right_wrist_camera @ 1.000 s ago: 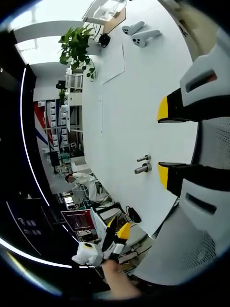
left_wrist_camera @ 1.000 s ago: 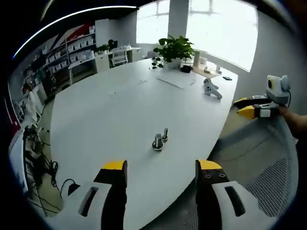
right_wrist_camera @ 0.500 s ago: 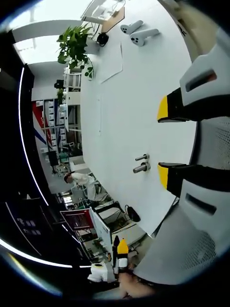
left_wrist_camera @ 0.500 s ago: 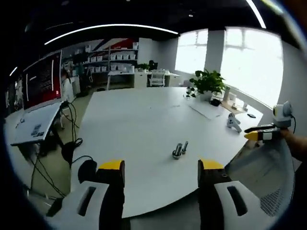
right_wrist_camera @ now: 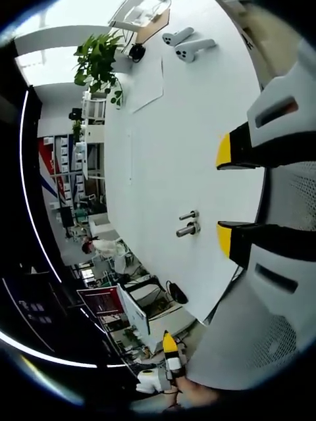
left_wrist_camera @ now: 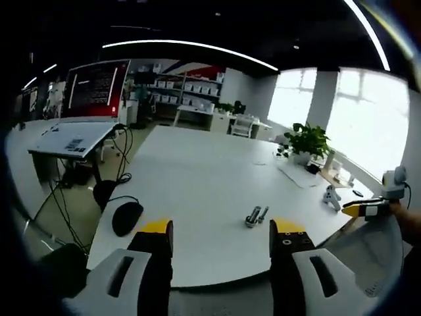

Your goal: Place the washer onto the threaded stud by aligning its center hole with the stud, sliding it down to the base, and recovering from edge contact or off-axis alignment until the washer reaches the visible bottom stop.

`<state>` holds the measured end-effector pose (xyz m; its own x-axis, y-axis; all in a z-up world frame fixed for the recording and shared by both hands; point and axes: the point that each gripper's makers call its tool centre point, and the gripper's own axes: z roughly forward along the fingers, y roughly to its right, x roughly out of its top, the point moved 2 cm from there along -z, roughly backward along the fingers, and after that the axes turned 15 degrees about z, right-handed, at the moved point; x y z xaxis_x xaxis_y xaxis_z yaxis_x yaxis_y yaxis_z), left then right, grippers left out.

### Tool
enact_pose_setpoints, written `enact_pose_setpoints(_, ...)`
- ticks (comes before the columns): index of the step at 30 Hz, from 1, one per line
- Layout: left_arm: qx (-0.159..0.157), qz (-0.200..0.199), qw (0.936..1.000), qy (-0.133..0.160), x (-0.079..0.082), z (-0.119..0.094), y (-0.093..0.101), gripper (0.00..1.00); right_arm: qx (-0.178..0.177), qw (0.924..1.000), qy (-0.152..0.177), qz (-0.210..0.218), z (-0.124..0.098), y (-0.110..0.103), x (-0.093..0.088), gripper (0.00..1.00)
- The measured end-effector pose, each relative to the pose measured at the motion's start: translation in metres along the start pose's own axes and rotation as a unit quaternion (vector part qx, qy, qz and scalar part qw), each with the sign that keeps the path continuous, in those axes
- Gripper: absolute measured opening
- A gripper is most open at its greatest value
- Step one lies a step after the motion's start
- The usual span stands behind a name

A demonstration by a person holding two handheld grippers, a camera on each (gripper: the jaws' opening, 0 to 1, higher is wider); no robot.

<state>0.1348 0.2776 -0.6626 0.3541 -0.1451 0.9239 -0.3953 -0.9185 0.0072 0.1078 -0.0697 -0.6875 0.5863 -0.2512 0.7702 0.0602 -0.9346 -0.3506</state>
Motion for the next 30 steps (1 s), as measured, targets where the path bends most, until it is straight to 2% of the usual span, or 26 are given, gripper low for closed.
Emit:
enact_pose_setpoints(2,0.006,-0.004,1.0000,0.004,0.0009,0.0005,-0.0034,0.56,-0.001,1.0000,-0.001,0.000,0.0001,0.0000,-0.0005,0.34)
enact_pose_setpoints(4,0.012,-0.009,0.9997,0.021,0.0050,0.0004,-0.0057,0.56,-0.001,1.0000,-0.002,0.000,0.0002,0.0001,-0.0008,0.34)
enact_pose_setpoints(7,0.013,-0.006,0.9999,0.009,0.0006,0.0000,-0.0051,0.54,-0.004,1.0000,-0.007,0.000,-0.0001,0.0008,-0.0029,0.35)
enact_pose_setpoints(12,0.015,-0.020,0.9996,0.011,0.0008,-0.0003,-0.0071,0.52,-0.004,1.0000,-0.008,0.001,0.0008,0.0002,-0.0031,0.36)
enact_pose_setpoints(30,0.018,-0.013,0.9997,0.011,0.0004,-0.0003,-0.0080,0.50,-0.005,1.0000,-0.004,0.002,0.0007,0.0002,-0.0026,0.36)
